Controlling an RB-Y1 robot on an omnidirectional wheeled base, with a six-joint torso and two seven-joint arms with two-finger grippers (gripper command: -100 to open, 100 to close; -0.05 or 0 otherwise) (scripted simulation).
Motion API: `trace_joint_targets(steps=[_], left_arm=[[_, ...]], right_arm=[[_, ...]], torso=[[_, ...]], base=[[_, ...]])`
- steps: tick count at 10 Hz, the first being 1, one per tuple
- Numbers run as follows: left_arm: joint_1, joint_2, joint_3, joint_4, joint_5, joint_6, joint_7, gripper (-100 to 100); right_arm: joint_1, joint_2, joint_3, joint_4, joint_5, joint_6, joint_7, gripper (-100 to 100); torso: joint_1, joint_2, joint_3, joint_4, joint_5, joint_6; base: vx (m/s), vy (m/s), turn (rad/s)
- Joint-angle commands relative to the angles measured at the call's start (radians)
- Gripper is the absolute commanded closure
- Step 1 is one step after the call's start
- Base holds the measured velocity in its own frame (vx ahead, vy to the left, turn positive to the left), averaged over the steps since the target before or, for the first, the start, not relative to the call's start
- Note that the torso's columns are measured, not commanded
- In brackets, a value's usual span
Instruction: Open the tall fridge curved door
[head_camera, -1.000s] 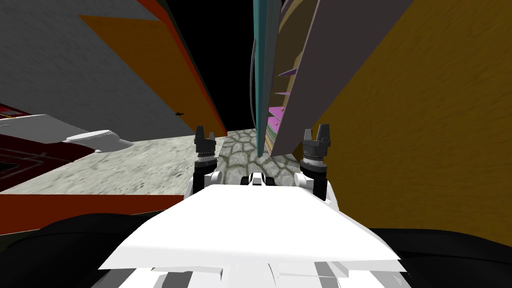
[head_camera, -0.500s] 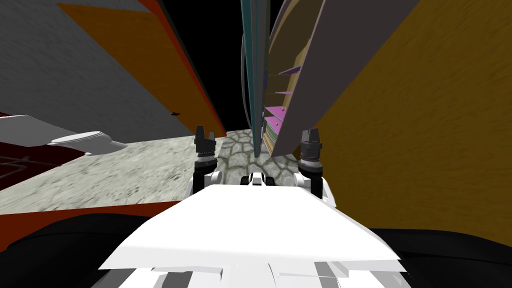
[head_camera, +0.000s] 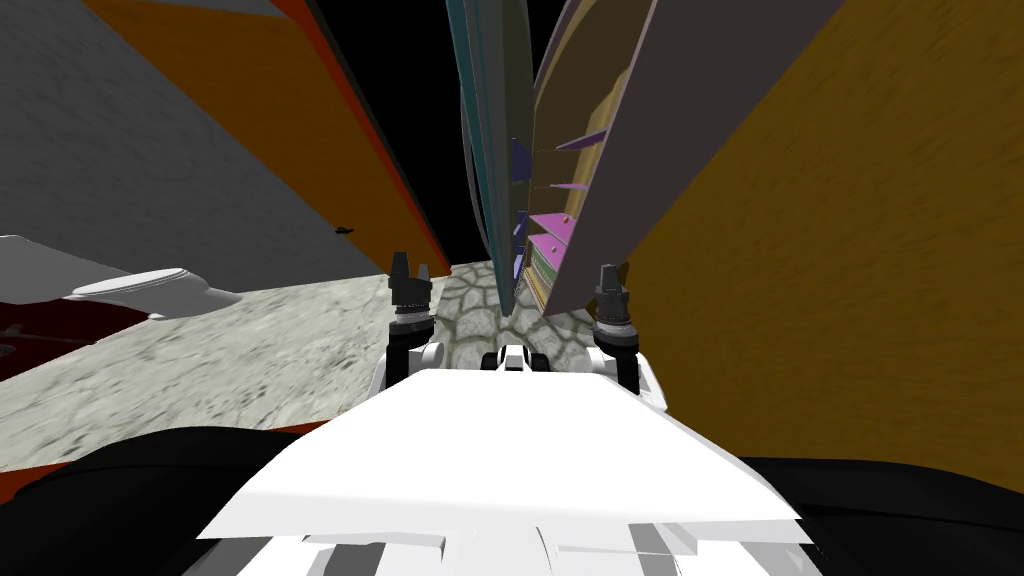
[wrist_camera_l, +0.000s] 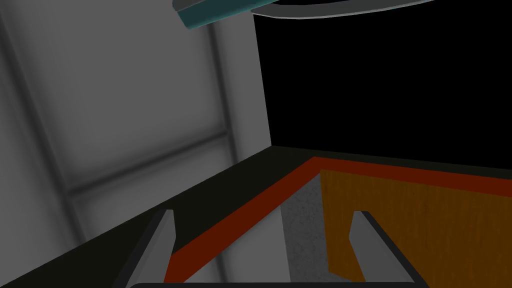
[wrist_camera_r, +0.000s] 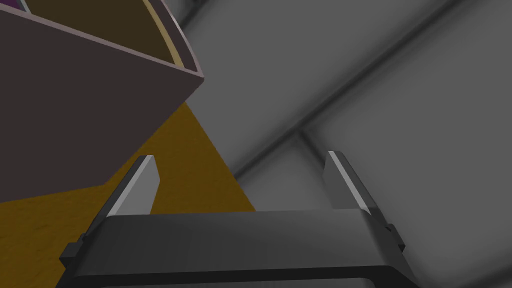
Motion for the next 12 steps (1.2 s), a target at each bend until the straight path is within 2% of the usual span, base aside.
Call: trace_joint_targets(steps=[1, 2, 3, 5, 6, 7, 8, 10, 11, 12], left_arm=[[0.000, 0.000, 0.000, 0.000, 0.000, 0.000, 0.000, 0], [0.000, 0.000, 0.000, 0.000, 0.000, 0.000, 0.000, 0], [0.000, 0.000, 0.000, 0.000, 0.000, 0.000, 0.000, 0], [0.000, 0.000, 0.000, 0.000, 0.000, 0.000, 0.000, 0], [0.000, 0.000, 0.000, 0.000, 0.000, 0.000, 0.000, 0], [0.000, 0.000, 0.000, 0.000, 0.000, 0.000, 0.000, 0], [0.000, 0.000, 0.000, 0.000, 0.000, 0.000, 0.000, 0], [0.000, 0.000, 0.000, 0.000, 0.000, 0.000, 0.000, 0], [0.000, 0.000, 0.000, 0.000, 0.000, 0.000, 0.000, 0], [0.000, 0.000, 0.000, 0.000, 0.000, 0.000, 0.000, 0]], right_arm=[[-0.005, -0.015, 0.001, 0.050, 0.026, -0.056, 0.078, -100], [-0.005, -0.015, 0.001, 0.050, 0.026, -0.056, 0.106, -100], [-0.009, -0.023, 0.002, 0.085, 0.045, -0.091, 0.135, -100], [-0.009, -0.023, 0.002, 0.085, 0.045, -0.091, 0.178, -100], [-0.012, -0.031, 0.002, 0.121, 0.065, -0.127, 0.214, -100], [-0.012, -0.031, 0.002, 0.121, 0.065, -0.127, 0.241, -100], [-0.015, -0.038, 0.002, 0.158, 0.086, -0.163, 0.271, -100], [-0.015, -0.038, 0.002, 0.158, 0.086, -0.163, 0.320, -100], [-0.017, -0.045, 0.001, 0.196, 0.108, -0.199, 0.354, -100], [-0.017, -0.045, 0.001, 0.196, 0.108, -0.199, 0.381, -100]], torso=[[-0.001, 0.001, 0.000, 0.000, 0.000, 0.000], [0.001, 0.000, 0.000, 0.000, 0.000, 0.000], [0.000, 0.002, 0.001, 0.000, 0.000, 0.000], [-0.002, 0.002, 0.001, 0.001, 0.000, 0.000], [-0.002, 0.003, 0.002, 0.001, -0.001, 0.000], [0.000, 0.001, 0.001, 0.000, 0.000, 0.000], [0.001, 0.001, 0.000, 0.000, 0.000, 0.000], [0.000, 0.000, 0.000, 0.000, 0.000, 0.000], [-0.003, 0.002, 0.001, 0.001, -0.001, 0.000], [-0.002, 0.000, 0.000, 0.000, -0.001, 0.000]], base=[[0.093, 0.064, -0.064], [0.077, 0.064, -0.032], [0.079, 0.051, -0.069], [0.056, 0.029, -0.016], [0.067, 0.049, -0.065], [0.068, 0.054, -0.047], [0.088, 0.078, -0.071], [0.076, 0.045, -0.023], [0.104, 0.031, -0.086], [0.102, 0.040, -0.050]])
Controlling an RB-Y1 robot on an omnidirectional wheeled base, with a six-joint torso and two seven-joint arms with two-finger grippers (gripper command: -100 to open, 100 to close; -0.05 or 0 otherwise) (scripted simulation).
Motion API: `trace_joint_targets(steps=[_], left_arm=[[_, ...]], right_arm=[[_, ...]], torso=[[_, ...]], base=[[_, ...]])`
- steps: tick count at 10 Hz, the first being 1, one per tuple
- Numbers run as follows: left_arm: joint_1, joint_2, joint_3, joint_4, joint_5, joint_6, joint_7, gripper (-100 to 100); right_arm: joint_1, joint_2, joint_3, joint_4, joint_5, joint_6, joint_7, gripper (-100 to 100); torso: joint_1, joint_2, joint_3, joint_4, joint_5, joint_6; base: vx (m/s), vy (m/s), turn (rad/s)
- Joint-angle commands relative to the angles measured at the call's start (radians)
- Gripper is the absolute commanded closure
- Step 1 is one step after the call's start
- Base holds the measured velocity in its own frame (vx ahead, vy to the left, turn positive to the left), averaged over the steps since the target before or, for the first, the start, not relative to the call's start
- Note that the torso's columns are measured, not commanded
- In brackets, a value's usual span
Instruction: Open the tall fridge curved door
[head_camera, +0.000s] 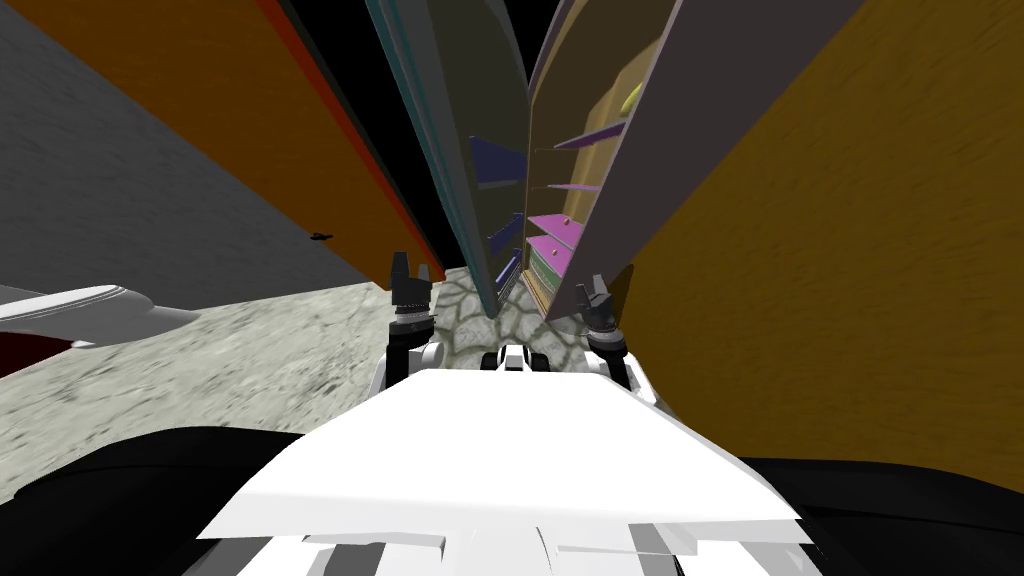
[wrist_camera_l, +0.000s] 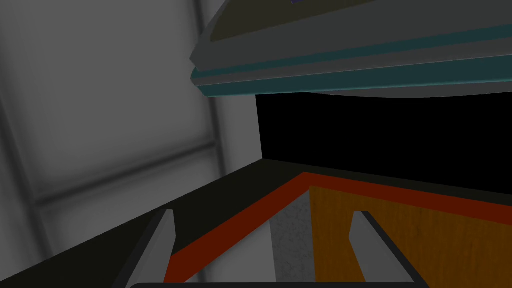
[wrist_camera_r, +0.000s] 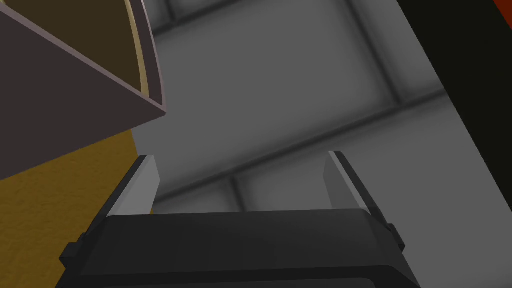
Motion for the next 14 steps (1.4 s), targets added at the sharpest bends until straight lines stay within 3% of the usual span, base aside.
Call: trace_joint_targets(steps=[1, 2, 4, 5, 7, 8, 10, 11, 13, 14], left_arm=[[0.000, 0.000, 0.000, 0.000, 0.000, 0.000, 0.000, 0], [0.000, 0.000, 0.000, 0.000, 0.000, 0.000, 0.000, 0], [0.000, 0.000, 0.000, 0.000, 0.000, 0.000, 0.000, 0], [0.000, 0.000, 0.000, 0.000, 0.000, 0.000, 0.000, 0], [0.000, 0.000, 0.000, 0.000, 0.000, 0.000, 0.000, 0], [0.000, 0.000, 0.000, 0.000, 0.000, 0.000, 0.000, 0], [0.000, 0.000, 0.000, 0.000, 0.000, 0.000, 0.000, 0], [0.000, 0.000, 0.000, 0.000, 0.000, 0.000, 0.000, 0], [0.000, 0.000, 0.000, 0.000, 0.000, 0.000, 0.000, 0], [0.000, 0.000, 0.000, 0.000, 0.000, 0.000, 0.000, 0]], right_arm=[[-0.002, -0.003, -0.001, 0.020, 0.010, -0.021, 0.064, -100], [-0.004, -0.009, -0.003, 0.059, 0.032, -0.056, 0.101, -100], [-0.004, -0.009, -0.003, 0.059, 0.032, -0.056, 0.141, -100], [-0.004, -0.015, -0.005, 0.099, 0.055, -0.092, 0.178, -100], [-0.004, -0.015, -0.005, 0.099, 0.055, -0.092, 0.219, -100], [-0.004, -0.020, -0.009, 0.139, 0.077, -0.126, 0.257, -100], [-0.004, -0.020, -0.009, 0.139, 0.077, -0.126, 0.298, -100], [-0.004, -0.025, -0.013, 0.180, 0.100, -0.160, 0.335, -100], [-0.004, -0.025, -0.013, 0.180, 0.100, -0.160, 0.377, -100], [-0.002, -0.030, -0.019, 0.221, 0.122, -0.193, 0.413, -100]], torso=[[0.001, 0.000, 0.000, 0.000, 0.001, 0.000], [0.001, 0.003, 0.002, 0.001, 0.001, 0.000], [0.003, 0.001, 0.000, 0.000, 0.001, 0.000], [0.001, 0.002, 0.001, 0.000, 0.001, 0.000], [0.001, -0.001, -0.001, 0.000, 0.001, -0.001], [0.001, 0.002, 0.001, 0.000, 0.001, 0.000], [0.002, 0.001, 0.000, 0.000, 0.001, 0.000], [0.001, 0.003, 0.001, 0.001, 0.000, 0.000], [0.002, 0.000, -0.001, 0.000, 0.001, -0.001], [-0.001, 0.002, 0.001, 0.000, 0.000, 0.000]], base=[[0.041, 0.024, 0.010], [0.069, 0.046, -0.096], [0.063, 0.046, -0.018], [0.100, 0.037, -0.092], [0.079, 0.036, -0.022], [0.090, 0.059, -0.088], [0.067, 0.048, -0.027], [0.083, 0.068, -0.093], [0.076, 0.046, -0.027], [0.105, 0.025, -0.091]])
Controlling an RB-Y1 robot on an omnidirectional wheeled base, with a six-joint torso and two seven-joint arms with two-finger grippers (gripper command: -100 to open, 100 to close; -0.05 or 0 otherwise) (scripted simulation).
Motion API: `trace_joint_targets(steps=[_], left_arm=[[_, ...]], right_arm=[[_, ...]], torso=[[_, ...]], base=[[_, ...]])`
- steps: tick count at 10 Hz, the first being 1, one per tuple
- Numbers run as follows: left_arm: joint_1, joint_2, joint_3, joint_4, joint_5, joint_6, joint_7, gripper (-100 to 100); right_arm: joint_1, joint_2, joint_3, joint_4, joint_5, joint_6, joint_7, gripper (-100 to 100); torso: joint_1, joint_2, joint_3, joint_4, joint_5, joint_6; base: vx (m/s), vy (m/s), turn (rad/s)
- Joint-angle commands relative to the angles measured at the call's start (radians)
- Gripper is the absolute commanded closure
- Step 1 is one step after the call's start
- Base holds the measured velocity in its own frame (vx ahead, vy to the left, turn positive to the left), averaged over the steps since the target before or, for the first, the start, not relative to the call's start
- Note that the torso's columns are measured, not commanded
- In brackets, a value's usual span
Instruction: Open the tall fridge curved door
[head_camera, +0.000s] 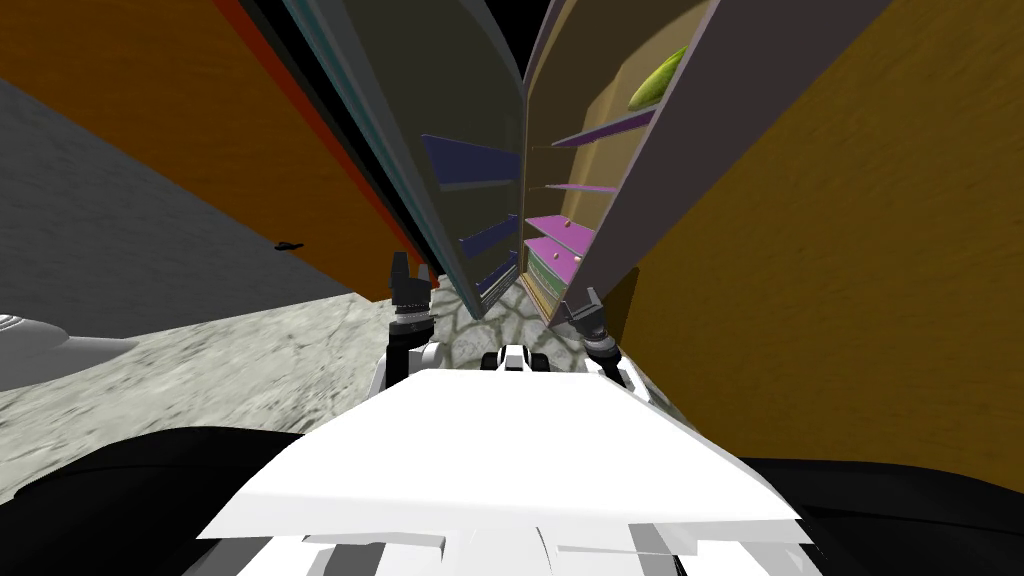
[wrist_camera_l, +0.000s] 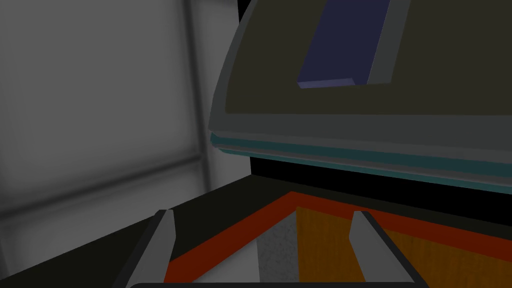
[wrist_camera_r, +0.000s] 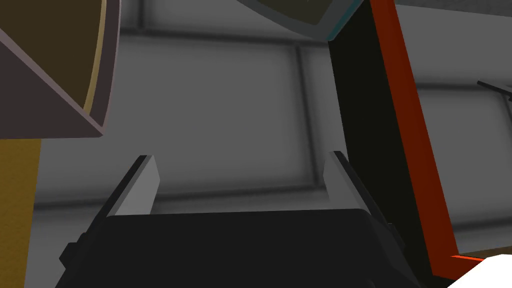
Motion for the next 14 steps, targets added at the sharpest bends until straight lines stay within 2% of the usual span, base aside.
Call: trace_joint_targets(steps=[1, 2, 3, 5, 6, 8, 9, 11, 12, 14], left_arm=[[0.000, 0.000, 0.000, 0.000, 0.000, 0.000, 0.000, 0], [0.000, 0.000, 0.000, 0.000, 0.000, 0.000, 0.000, 0], [0.000, 0.000, 0.000, 0.000, 0.000, 0.000, 0.000, 0], [0.000, 0.000, 0.000, 0.000, 0.000, 0.000, 0.000, 0], [0.000, 0.000, 0.000, 0.000, 0.000, 0.000, 0.000, 0], [0.000, 0.000, 0.000, 0.000, 0.000, 0.000, 0.000, 0], [0.000, 0.000, 0.000, 0.000, 0.000, 0.000, 0.000, 0], [0.000, 0.000, 0.000, 0.000, 0.000, 0.000, 0.000, 0], [0.000, 0.000, 0.000, 0.000, 0.000, 0.000, 0.000, 0], [0.000, 0.000, 0.000, 0.000, 0.000, 0.000, 0.000, 0]], right_arm=[[0.003, -0.005, -0.006, 0.040, 0.023, -0.034, 0.076, -100], [0.003, -0.005, -0.006, 0.040, 0.023, -0.034, 0.093, -100], [0.006, -0.009, -0.012, 0.081, 0.046, -0.066, 0.129, -100], [0.006, -0.009, -0.012, 0.081, 0.046, -0.066, 0.171, -100], [0.010, -0.013, -0.020, 0.121, 0.068, -0.097, 0.206, -100], [0.010, -0.013, -0.020, 0.121, 0.068, -0.097, 0.248, -100], [0.014, -0.017, -0.028, 0.161, 0.089, -0.127, 0.283, -100], [0.014, -0.017, -0.028, 0.161, 0.089, -0.127, 0.323, -100], [0.019, -0.019, -0.038, 0.201, 0.110, -0.156, 0.363, -100], [0.019, -0.019, -0.038, 0.201, 0.110, -0.156, 0.398, -100]], torso=[[0.001, -0.002, -0.001, 0.000, 0.000, 0.000], [0.002, -0.002, -0.001, -0.001, 0.000, 0.000], [0.002, 0.001, 0.001, 0.000, 0.001, 0.000], [0.003, -0.001, -0.001, 0.000, 0.001, 0.000], [0.001, 0.001, 0.001, 0.000, 0.000, 0.000], [0.002, -0.002, -0.001, 0.000, 0.001, 0.000], [0.002, 0.001, 0.001, 0.000, 0.000, 0.000], [0.003, -0.002, -0.001, -0.001, 0.001, 0.000], [0.002, 0.001, 0.000, 0.000, 0.000, 0.000], [0.003, -0.001, -0.001, 0.000, 0.001, 0.000]], base=[[0.120, 0.041, -0.064], [0.059, 0.030, 0.006], [0.103, 0.056, -0.090], [0.077, 0.044, -0.033], [0.109, 0.038, -0.100], [0.073, 0.043, -0.027], [0.095, 0.044, -0.090], [0.087, 0.042, -0.036], [0.116, 0.053, -0.093], [0.079, 0.045, -0.031]])
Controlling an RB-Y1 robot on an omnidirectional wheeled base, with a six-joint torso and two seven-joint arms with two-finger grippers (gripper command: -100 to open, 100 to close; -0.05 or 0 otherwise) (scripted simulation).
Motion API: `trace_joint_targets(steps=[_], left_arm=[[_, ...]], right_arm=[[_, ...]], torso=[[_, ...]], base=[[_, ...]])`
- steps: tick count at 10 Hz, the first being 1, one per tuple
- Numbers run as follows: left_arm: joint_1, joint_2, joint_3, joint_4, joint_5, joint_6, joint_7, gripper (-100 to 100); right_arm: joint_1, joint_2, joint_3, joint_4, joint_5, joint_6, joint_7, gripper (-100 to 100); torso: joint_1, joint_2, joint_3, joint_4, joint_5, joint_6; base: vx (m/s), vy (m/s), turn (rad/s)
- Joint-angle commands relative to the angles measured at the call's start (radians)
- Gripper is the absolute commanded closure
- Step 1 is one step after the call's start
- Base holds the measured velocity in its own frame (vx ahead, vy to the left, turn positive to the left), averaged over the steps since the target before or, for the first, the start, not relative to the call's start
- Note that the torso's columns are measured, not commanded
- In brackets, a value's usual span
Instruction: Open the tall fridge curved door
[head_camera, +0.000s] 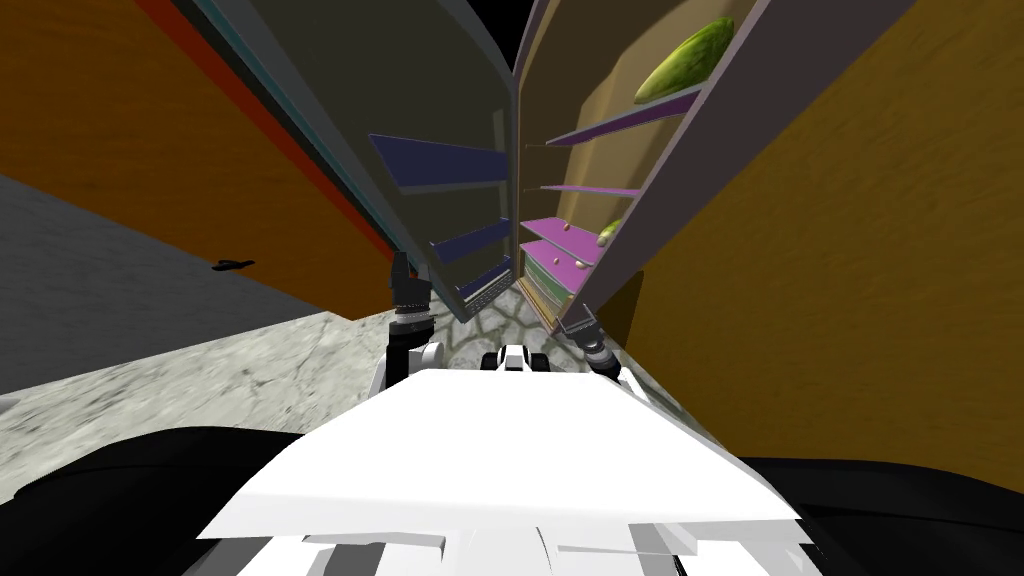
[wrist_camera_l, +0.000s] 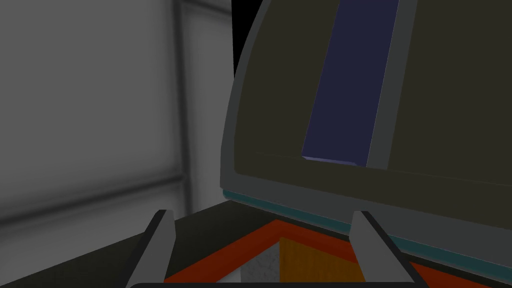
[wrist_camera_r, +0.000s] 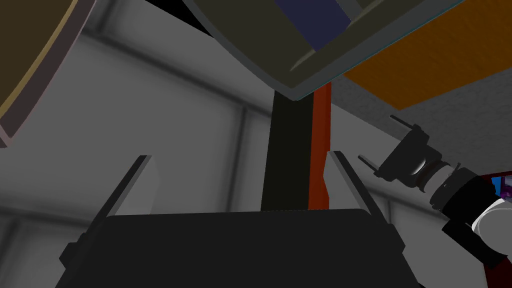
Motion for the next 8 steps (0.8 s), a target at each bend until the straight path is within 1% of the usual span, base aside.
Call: trace_joint_targets(steps=[1, 3, 4, 5, 6, 7, 8], left_arm=[[0.000, 0.000, 0.000, 0.000, 0.000, 0.000, 0.000, 0], [0.000, 0.000, 0.000, 0.000, 0.000, 0.000, 0.000, 0], [0.000, 0.000, 0.000, 0.000, 0.000, 0.000, 0.000, 0], [0.000, 0.000, 0.000, 0.000, 0.000, 0.000, 0.000, 0], [0.000, 0.000, 0.000, 0.000, 0.000, 0.000, 0.000, 0], [0.000, 0.000, 0.000, 0.000, 0.000, 0.000, 0.000, 0], [0.000, 0.000, 0.000, 0.000, 0.000, 0.000, 0.000, 0]], right_arm=[[0.009, -0.002, -0.012, 0.044, 0.023, -0.034, 0.070, -100], [0.009, -0.002, -0.012, 0.044, 0.023, -0.034, 0.103, -100], [0.016, -0.002, -0.024, 0.082, 0.043, -0.060, 0.141, -100], [0.016, -0.002, -0.024, 0.082, 0.043, -0.060, 0.165, -100], [0.016, -0.002, -0.024, 0.082, 0.043, -0.060, 0.174, -100], [0.024, 0.000, -0.036, 0.120, 0.063, -0.084, 0.214, -100], [0.024, 0.000, -0.036, 0.120, 0.063, -0.084, 0.243, -100]], torso=[[-0.002, 0.003, 0.002, 0.001, 0.000, 0.000], [0.000, 0.000, 0.000, 0.000, 0.000, 0.000], [-0.001, 0.002, 0.001, 0.001, 0.000, 0.000], [0.001, 0.000, 0.000, 0.000, 0.000, 0.000], [0.000, -0.001, 0.000, 0.000, 0.000, 0.000], [-0.003, 0.002, 0.001, 0.001, -0.001, 0.000], [-0.001, 0.000, 0.001, 0.000, -0.001, 0.000]], base=[[0.096, 0.032, -0.110], [0.080, 0.044, -0.025], [0.103, 0.075, -0.102], [0.114, 0.069, -0.075], [0.064, 0.019, 0.009], [0.106, 0.048, -0.089], [0.117, 0.043, -0.073]])
